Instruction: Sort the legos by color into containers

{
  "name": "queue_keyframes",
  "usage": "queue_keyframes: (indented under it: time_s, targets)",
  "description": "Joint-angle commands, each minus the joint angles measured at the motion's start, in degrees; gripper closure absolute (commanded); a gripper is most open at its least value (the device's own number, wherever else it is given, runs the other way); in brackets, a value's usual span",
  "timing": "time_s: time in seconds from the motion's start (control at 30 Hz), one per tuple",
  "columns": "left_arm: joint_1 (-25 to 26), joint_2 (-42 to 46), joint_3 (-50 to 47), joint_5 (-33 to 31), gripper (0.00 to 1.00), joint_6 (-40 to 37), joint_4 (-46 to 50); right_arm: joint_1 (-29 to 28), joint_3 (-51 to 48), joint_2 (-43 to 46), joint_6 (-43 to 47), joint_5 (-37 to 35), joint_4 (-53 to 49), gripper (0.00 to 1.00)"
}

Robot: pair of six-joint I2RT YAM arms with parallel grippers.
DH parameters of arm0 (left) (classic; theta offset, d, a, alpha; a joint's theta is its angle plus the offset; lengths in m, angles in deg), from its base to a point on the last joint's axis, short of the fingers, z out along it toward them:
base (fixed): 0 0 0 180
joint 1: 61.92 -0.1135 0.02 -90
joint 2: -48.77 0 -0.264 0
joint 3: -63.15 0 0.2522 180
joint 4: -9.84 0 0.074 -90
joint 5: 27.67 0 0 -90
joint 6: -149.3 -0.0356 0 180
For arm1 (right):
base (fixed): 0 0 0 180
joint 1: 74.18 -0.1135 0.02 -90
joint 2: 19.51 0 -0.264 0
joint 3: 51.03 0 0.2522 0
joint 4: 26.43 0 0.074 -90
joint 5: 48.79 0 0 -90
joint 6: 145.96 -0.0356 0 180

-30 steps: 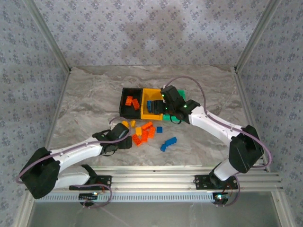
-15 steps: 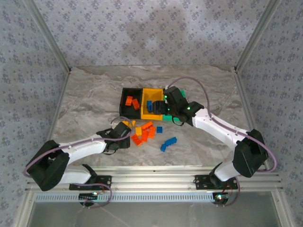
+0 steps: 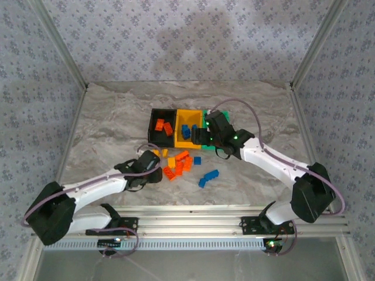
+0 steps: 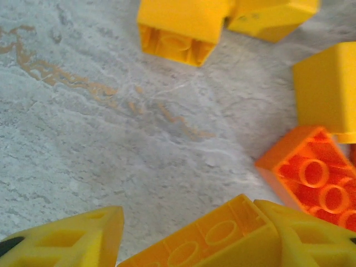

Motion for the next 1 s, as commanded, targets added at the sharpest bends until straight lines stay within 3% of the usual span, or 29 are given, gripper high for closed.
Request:
queue_keyframes:
  time_s: [0.0,0.17,0.3,0.53,0.97]
  targets:
    - [2.1,2.3,3.8,0.8,0.49,0.0,3.5,0.6,-2.0,3.8,-1.6,-1.5,0.3,0.27]
    - [5.9,0.2,11.1,-0.2,0.49,-1.2,5.3,1.2,-6.8,10.0,-3.3,-3.4,-1.5,0.27]
    - [7.0,-6.5,19.4,0.3,0.49,-3.6,3.4,2.4,-11.9,16.1,-4.3,-4.6,-3.8,0.27]
    - [7.5,-25.2,40.0,3.1,0.50,-8.3,-0.4,4.3,-18.4,24.5,-8.0,-6.8,-7.6,0.26]
    - [5.4,-57.9,81.5,4.1,0.49,-13.3,11.2,6.8,-21.5,29.4,-8.6,-5.7,-9.4,0.26]
